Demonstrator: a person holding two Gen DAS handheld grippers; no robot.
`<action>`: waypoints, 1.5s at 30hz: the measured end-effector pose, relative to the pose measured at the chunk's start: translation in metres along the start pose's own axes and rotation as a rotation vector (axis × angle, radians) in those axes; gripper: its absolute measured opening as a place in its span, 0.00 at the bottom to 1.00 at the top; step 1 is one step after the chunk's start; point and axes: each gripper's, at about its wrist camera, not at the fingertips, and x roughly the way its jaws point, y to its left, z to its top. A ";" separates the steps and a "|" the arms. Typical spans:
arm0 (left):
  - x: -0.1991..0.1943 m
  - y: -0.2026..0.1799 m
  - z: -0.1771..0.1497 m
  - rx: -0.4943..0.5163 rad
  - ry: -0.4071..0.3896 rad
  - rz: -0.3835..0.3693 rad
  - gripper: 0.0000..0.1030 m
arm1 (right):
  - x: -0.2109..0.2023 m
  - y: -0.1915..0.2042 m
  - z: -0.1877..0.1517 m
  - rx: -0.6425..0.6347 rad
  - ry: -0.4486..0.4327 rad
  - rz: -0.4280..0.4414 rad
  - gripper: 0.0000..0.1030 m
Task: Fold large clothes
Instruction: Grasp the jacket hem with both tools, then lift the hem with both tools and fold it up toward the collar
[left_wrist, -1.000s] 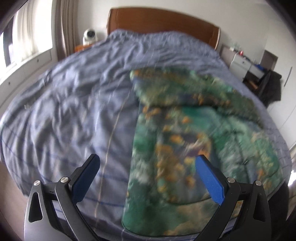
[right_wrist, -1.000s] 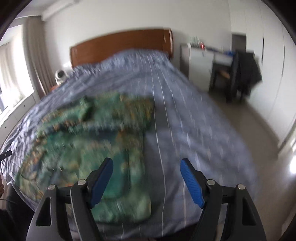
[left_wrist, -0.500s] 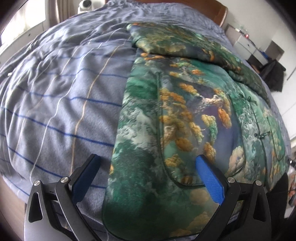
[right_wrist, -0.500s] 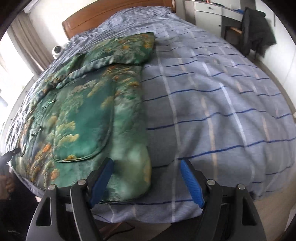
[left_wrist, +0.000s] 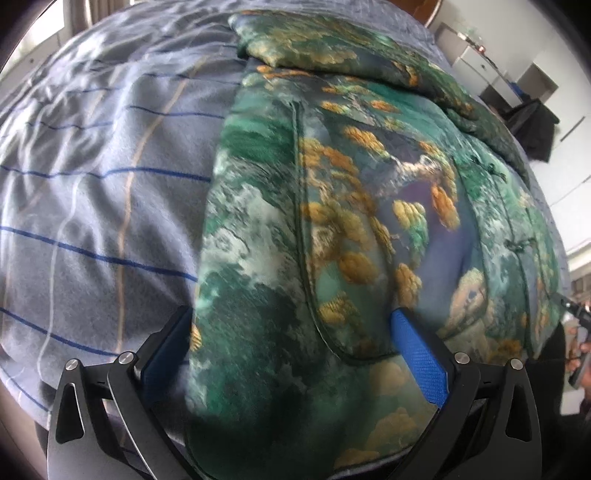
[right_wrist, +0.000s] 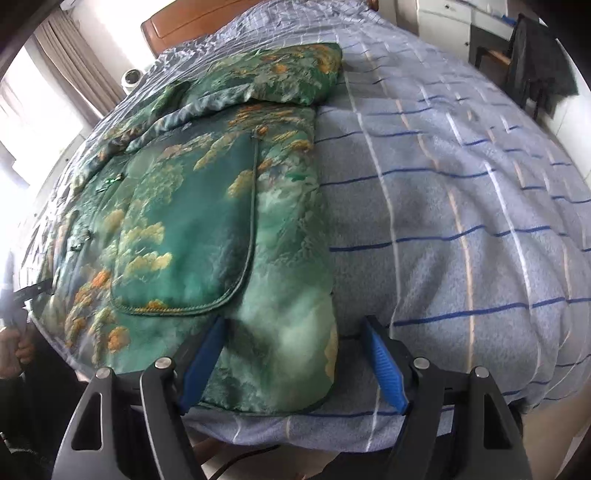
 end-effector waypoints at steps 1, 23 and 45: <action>0.000 0.001 -0.001 -0.004 0.013 -0.014 1.00 | 0.002 0.000 -0.001 0.001 0.017 0.029 0.74; -0.089 0.004 -0.044 -0.057 0.065 -0.189 0.12 | -0.073 0.021 -0.014 0.018 0.009 0.230 0.12; -0.131 0.022 0.200 -0.216 -0.384 -0.374 0.10 | -0.080 -0.009 0.177 0.197 -0.368 0.479 0.11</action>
